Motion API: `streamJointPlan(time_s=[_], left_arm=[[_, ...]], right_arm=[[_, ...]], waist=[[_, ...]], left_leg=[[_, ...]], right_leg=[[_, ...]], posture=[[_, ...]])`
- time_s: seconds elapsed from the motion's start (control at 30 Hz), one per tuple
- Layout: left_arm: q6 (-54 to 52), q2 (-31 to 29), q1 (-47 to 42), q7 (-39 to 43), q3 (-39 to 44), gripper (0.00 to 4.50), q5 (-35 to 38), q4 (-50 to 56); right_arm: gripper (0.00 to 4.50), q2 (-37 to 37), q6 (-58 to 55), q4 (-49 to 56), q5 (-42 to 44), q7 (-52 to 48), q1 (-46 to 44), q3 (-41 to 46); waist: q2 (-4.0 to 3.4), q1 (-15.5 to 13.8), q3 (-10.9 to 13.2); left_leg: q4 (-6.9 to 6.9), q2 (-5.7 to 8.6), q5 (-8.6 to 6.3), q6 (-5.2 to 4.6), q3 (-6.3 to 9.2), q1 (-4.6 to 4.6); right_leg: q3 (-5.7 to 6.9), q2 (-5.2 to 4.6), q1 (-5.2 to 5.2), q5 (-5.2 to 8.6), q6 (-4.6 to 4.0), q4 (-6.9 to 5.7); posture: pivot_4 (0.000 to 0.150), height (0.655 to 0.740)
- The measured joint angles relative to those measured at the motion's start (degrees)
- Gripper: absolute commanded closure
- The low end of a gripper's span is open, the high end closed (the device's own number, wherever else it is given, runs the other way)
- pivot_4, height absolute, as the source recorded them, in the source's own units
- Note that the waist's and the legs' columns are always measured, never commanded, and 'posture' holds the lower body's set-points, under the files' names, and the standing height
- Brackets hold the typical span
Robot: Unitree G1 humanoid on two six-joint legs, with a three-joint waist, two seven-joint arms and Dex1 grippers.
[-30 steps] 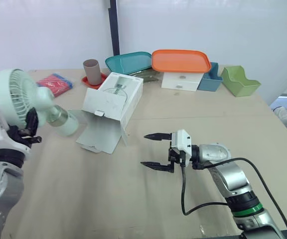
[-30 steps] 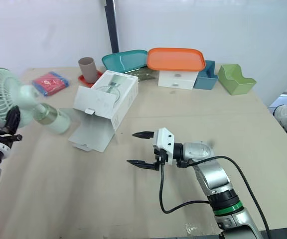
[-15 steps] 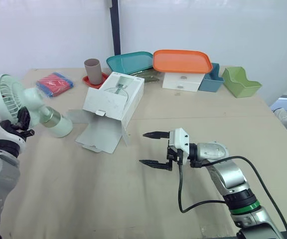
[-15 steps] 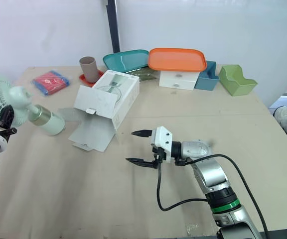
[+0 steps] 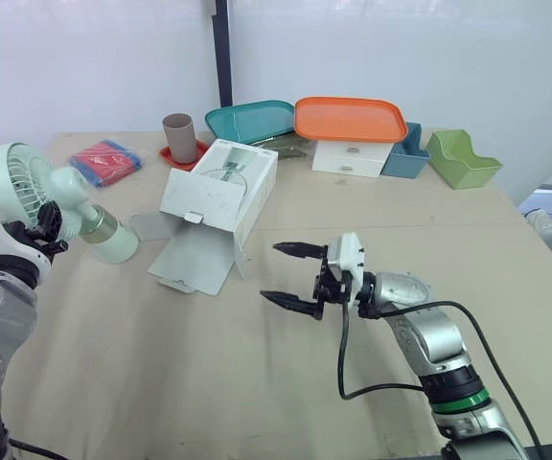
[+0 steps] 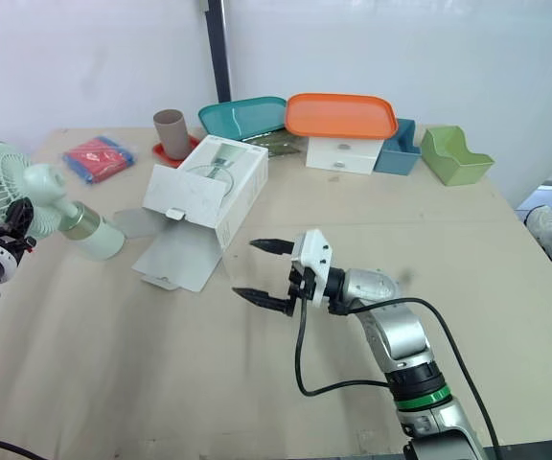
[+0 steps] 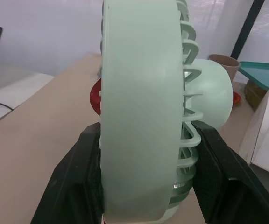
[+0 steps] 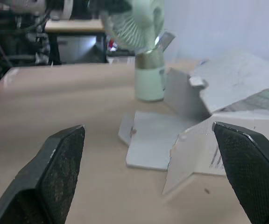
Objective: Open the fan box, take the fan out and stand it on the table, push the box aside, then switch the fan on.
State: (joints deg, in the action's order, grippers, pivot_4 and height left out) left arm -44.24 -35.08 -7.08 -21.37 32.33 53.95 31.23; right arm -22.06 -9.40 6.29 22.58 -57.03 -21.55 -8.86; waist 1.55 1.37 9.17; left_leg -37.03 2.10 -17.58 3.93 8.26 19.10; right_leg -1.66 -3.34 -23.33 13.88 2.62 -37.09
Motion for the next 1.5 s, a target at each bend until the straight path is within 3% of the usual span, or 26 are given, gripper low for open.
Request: streamJointPlan(time_s=[0.23,0.27,0.43,0.47,0.97,1.27,1.33,1.5], left_arm=[[-0.9,0.2,-2.4,3.2,-0.1,2.47,-0.4,-2.8],[-1.0,0.2,-2.7,3.6,-0.1,1.74,-0.6,-3.2],[-0.9,0.2,-3.2,6.0,-0.9,0.13,-3.0,-5.8],[-0.9,0.2,-3.1,6.5,-1.0,0.03,-3.6,-5.9],[1.6,0.4,0.1,14.4,-1.4,0.03,-12.1,-3.7],[15.2,2.6,7.4,25.2,-5.0,0.03,-20.8,3.0],[22.2,2.5,13.6,30.2,-8.2,0.03,-27.1,6.1],[27.3,4.8,17.5,32.4,-9.1,0.03,-31.6,6.7]], right_arm=[[0.00,-0.9,-5.1,0.6,2.1,1.8,-1.4,1.9],[0.00,-1.0,-5.4,0.8,2.1,1.9,-1.4,1.9],[0.00,-1.5,-5.7,1.7,1.9,1.8,-1.3,1.9],[0.00,-1.7,-5.6,1.7,1.9,1.7,-1.2,1.9],[0.00,-2.1,-4.5,2.3,0.1,1.1,-0.1,1.1],[0.00,-2.3,-4.8,3.1,-0.9,2.7,0.6,0.3],[0.00,-2.4,-6.1,4.9,-2.8,4.6,0.4,-1.1],[0.00,-0.8,-10.8,8.6,-4.5,9.0,-1.9,-3.2]], waist=[[-0.13,0.0,-0.1],[-0.14,0.0,-0.1],[-0.12,0.0,-0.1],[-0.12,0.0,-0.1],[-0.12,0.0,-0.1],[-0.12,0.0,-0.1],[-0.13,0.0,-0.1],[-0.14,0.0,-0.1]], left_leg=[[-0.05,0.02,0.00,-0.01,0.00,0.00],[-0.05,0.01,0.00,-0.01,0.00,0.00],[-0.07,0.00,-0.01,-0.01,-0.01,0.02],[-0.06,0.00,-0.01,-0.01,-0.01,0.04],[-0.09,-0.02,-0.02,0.00,-0.02,0.08],[-0.09,-0.03,-0.03,0.00,-0.04,0.09],[-0.07,-0.06,-0.05,-0.04,-0.10,0.08],[-0.12,-0.08,-0.21,-0.33,-0.09,0.07]], right_leg=[[0.00,0.00,0.01,-0.03,0.02,-0.02],[0.00,0.00,0.01,-0.03,0.02,-0.02],[0.00,0.01,-0.01,-0.04,0.03,-0.02],[0.00,0.01,-0.03,-0.04,0.03,0.00],[0.00,0.00,-0.06,-0.05,0.03,0.01],[0.00,0.00,-0.05,-0.06,0.03,0.03],[-0.05,0.01,-0.06,-0.06,0.03,0.06],[-0.02,0.03,-0.03,-0.06,0.02,0.05]], posture=[[0.150,0.7400],[0.150,0.7400],[0.150,0.7400],[0.150,0.7400],[0.150,0.7400],[0.150,0.7400],[0.150,0.7400],[0.150,0.7400]])
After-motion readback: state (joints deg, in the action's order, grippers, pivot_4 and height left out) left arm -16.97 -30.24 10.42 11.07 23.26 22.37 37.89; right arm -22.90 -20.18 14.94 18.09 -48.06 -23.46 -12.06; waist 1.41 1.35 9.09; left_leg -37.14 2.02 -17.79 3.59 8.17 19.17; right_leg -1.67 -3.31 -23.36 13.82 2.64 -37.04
